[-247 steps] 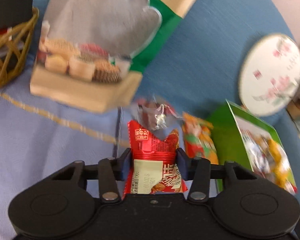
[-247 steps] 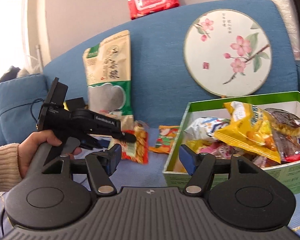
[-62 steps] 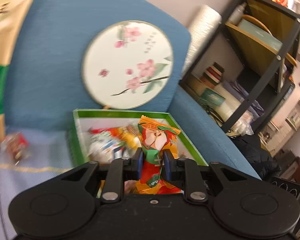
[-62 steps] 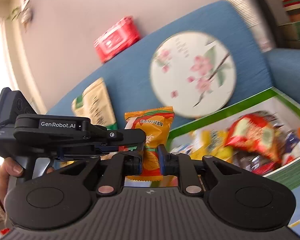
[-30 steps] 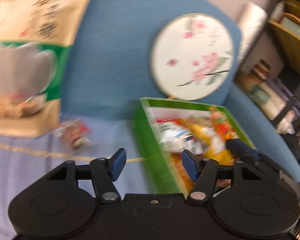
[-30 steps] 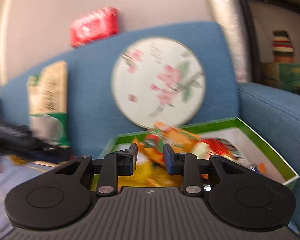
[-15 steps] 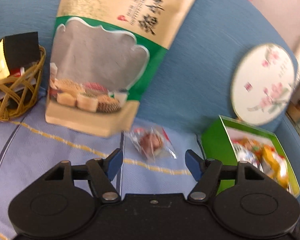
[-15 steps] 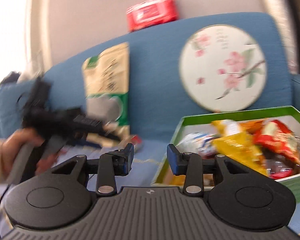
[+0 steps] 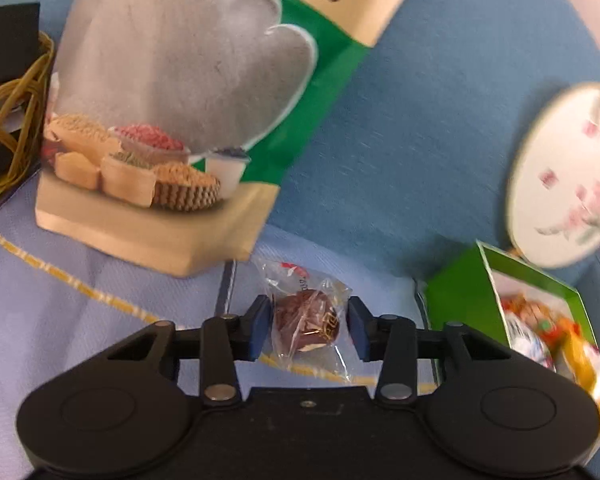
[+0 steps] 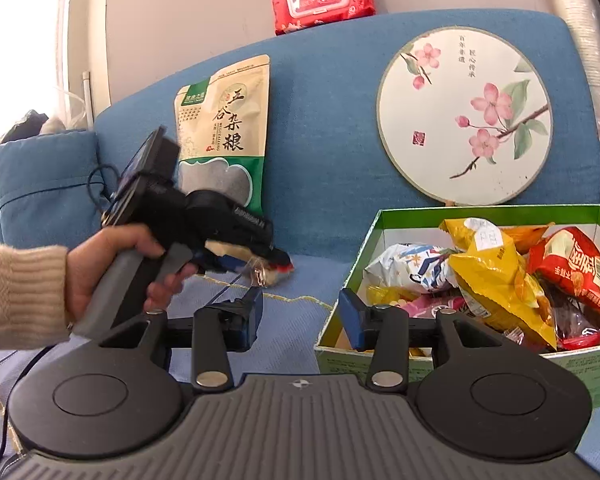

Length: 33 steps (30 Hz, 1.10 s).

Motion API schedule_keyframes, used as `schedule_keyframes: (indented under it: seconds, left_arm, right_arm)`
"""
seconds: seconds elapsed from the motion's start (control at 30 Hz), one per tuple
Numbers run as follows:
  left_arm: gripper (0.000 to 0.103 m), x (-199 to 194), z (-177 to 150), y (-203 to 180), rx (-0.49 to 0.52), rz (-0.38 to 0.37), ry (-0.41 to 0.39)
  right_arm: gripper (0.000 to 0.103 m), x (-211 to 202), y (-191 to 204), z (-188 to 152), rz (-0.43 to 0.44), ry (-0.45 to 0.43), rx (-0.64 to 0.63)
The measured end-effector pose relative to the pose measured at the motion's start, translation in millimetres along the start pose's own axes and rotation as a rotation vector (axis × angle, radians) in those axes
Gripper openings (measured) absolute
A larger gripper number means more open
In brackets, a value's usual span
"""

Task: Organize snacks
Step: 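Grasp the small clear bag with brown candy using the left gripper, then carry the clear candy bag into the green box and open the left gripper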

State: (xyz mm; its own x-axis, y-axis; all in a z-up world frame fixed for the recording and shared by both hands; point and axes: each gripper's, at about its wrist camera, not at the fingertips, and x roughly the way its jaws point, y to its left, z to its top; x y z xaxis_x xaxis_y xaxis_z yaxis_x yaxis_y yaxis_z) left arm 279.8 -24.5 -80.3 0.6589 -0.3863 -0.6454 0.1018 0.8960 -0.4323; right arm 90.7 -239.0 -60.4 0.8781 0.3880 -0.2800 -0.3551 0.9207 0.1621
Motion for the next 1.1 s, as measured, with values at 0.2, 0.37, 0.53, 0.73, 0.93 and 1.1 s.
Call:
schedule_keyframes:
  seconds: [0.2,0.37,0.53,0.73,0.93,1.1]
  left_arm:
    - [0.045,-50.3,-47.7,2.7,0.160,-0.099,0.118]
    - [0.079,-92.2,-79.3,27.4,0.112,-0.142,0.134]
    - [0.082,-100.7,-85.7,39.7,0.021,-0.183,0.079]
    - [0.087,-97.5,-78.9,54.5,-0.092,-0.280,0.019]
    - [0.095,-82.9,-62.6,62.6,-0.133,-0.304,0.049]
    - [0.088,-78.3,-53.0,57.6,-0.067,-0.350,0.093]
  right_arm:
    - [0.079,0.2,11.8,-1.7,0.098,0.055,0.018]
    - [0.083,9.6,34.9,-12.5,0.212,0.162,0.003]
    - [0.083,25.8,55.8,-27.6,0.229,0.244,-0.011]
    - [0.096,37.4,60.0,-32.8,0.188,0.268,0.036]
    - [0.103,48.6,64.0,-19.7,0.139,0.215,-0.026]
    - [0.103,69.3,76.2,-13.6,0.120,0.211,-0.180]
